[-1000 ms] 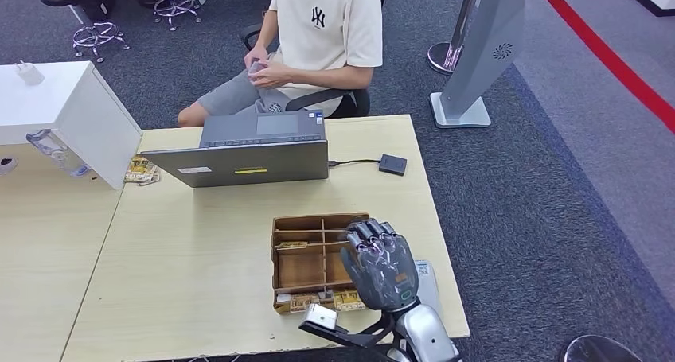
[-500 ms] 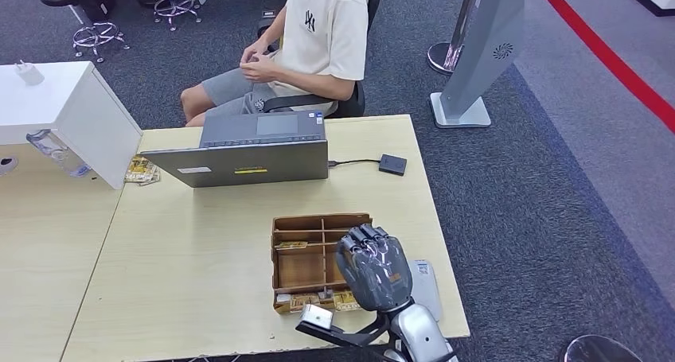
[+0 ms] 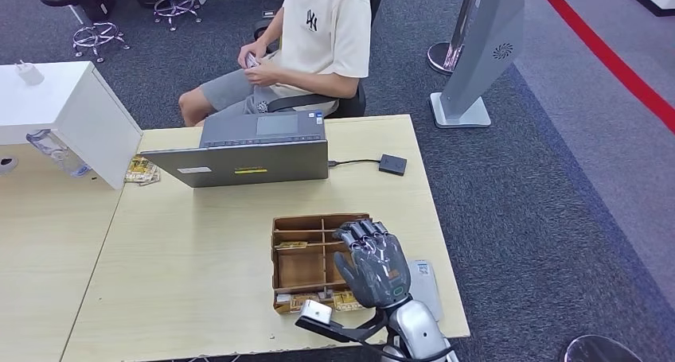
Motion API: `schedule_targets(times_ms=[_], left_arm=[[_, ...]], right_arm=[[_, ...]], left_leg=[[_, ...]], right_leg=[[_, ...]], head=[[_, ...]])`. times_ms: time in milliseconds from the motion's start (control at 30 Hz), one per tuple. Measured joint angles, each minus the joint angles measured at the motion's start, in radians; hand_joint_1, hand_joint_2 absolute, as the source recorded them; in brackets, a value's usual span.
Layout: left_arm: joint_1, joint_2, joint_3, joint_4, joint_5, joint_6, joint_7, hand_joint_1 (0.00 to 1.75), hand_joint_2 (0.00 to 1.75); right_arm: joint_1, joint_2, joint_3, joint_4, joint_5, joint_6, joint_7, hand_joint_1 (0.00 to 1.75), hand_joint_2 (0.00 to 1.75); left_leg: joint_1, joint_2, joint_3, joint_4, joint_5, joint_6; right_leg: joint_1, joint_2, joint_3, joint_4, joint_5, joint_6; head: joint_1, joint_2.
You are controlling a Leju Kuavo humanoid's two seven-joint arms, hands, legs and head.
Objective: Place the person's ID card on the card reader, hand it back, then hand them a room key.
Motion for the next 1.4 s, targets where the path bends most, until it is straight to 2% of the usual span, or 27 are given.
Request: schedule_targets(times_ms=[967, 1233, 1367, 1400], left_arm=[[0.002, 0.000, 0.000, 0.000, -0.004, -0.002, -0.012, 0.00, 0.00], [0.003, 0.000, 0.000, 0.000, -0.005, -0.006, -0.012, 0.00, 0.00], [0.004, 0.000, 0.000, 0.000, -0.005, -0.007, -0.013, 0.00, 0.00], [0.004, 0.000, 0.000, 0.000, -0.005, -0.007, -0.013, 0.00, 0.00]], right_arm=[[-0.056, -0.013, -0.026, 0.146, -0.030, 0.000, 0.020, 0.87, 1.75], [-0.066, -0.020, -0.043, 0.168, -0.031, 0.000, 0.030, 1.01, 1.75], [-0.069, -0.022, -0.052, 0.175, -0.031, 0.000, 0.030, 1.40, 1.75], [-0.069, -0.023, -0.054, 0.175, -0.031, 0.000, 0.030, 1.45, 1.75]], left_leg=[[0.000, 0.000, 0.000, 0.000, 0.000, 0.000], [0.000, 0.000, 0.000, 0.000, 0.000, 0.000], [0.000, 0.000, 0.000, 0.000, 0.000, 0.000], [0.000, 0.000, 0.000, 0.000, 0.000, 0.000]], right_leg=[[0.000, 0.000, 0.000, 0.000, 0.000, 0.000], [0.000, 0.000, 0.000, 0.000, 0.000, 0.000], [0.000, 0.000, 0.000, 0.000, 0.000, 0.000], [0.000, 0.000, 0.000, 0.000, 0.000, 0.000]], head=[[0.000, 0.000], [0.000, 0.000], [0.000, 0.000], [0.000, 0.000]])
